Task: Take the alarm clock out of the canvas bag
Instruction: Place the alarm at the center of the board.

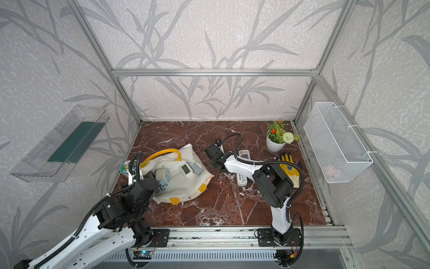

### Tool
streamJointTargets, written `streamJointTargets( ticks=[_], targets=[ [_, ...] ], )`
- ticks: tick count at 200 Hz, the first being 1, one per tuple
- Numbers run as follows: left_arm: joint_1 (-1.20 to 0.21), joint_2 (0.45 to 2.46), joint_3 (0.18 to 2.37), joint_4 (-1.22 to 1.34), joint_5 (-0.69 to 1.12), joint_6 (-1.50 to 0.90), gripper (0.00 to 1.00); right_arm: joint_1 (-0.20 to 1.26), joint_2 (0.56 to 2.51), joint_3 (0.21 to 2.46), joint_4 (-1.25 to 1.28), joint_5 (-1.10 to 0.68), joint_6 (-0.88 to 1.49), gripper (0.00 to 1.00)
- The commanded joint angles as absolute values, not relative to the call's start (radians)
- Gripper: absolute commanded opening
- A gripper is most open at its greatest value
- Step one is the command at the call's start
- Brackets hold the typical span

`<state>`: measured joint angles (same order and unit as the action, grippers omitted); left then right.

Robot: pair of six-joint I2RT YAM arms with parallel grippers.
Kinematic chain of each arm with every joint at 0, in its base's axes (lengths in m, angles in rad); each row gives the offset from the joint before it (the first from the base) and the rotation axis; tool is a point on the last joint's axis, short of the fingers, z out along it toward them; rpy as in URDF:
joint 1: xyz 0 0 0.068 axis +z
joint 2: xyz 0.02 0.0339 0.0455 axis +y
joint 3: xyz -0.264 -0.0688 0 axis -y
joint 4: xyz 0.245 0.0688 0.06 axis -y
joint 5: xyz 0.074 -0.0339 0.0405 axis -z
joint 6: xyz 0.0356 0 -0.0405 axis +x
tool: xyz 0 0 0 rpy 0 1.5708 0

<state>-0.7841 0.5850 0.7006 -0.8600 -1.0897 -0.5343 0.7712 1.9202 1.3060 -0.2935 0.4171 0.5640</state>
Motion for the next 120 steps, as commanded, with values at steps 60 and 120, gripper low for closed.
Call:
streamJointTargets(
  ticks=[60, 120],
  targets=[
    [-0.777, 0.589, 0.72, -0.88, -1.123, -0.569, 0.0, 0.765, 1.907, 1.243, -0.295, 0.365, 0.545, 0.46],
    [-0.777, 0.589, 0.725, -0.877, -1.118, -0.569, 0.0, 0.765, 1.914, 1.239, -0.31, 0.359, 0.539, 0.56]
  ],
)
